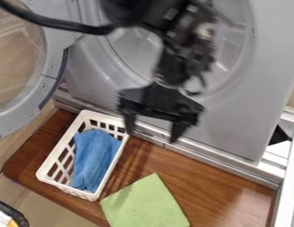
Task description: Take the blue wipe and put it in the wash tub
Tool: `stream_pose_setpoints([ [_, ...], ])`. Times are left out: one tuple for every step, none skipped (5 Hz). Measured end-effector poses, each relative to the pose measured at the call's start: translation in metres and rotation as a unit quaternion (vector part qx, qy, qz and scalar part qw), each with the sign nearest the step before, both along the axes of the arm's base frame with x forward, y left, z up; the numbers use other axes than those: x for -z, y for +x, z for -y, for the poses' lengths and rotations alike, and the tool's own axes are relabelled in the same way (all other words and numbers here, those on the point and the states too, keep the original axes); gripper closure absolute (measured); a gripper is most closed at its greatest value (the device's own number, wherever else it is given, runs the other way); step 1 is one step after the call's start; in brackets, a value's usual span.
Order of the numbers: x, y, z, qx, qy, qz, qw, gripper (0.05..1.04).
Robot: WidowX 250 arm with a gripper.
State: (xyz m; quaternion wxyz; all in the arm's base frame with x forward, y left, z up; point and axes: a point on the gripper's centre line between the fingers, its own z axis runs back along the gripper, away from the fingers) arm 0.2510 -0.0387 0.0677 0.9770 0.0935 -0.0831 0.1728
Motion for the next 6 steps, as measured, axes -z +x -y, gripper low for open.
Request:
stream_pose_setpoints([
  [0.009,-0.005,-0.047,-0.041,0.008,-0.015,0.999,0.083],
  [0.029,-0.011,-0.081,-0.063,-0.007,-0.034,0.9974,0.083],
  [0.046,-0.015,-0.092,-0.068,-0.007,-0.046,0.9966,0.083],
  [0.069,-0.022,-0.105,-0.094,-0.003,-0.067,0.9934,0.083],
  [0.084,-0.024,-0.105,-0.098,-0.002,-0.082,0.9918,0.083],
  [0.096,-0.026,-0.106,-0.107,0.003,-0.091,0.9902,0.083],
])
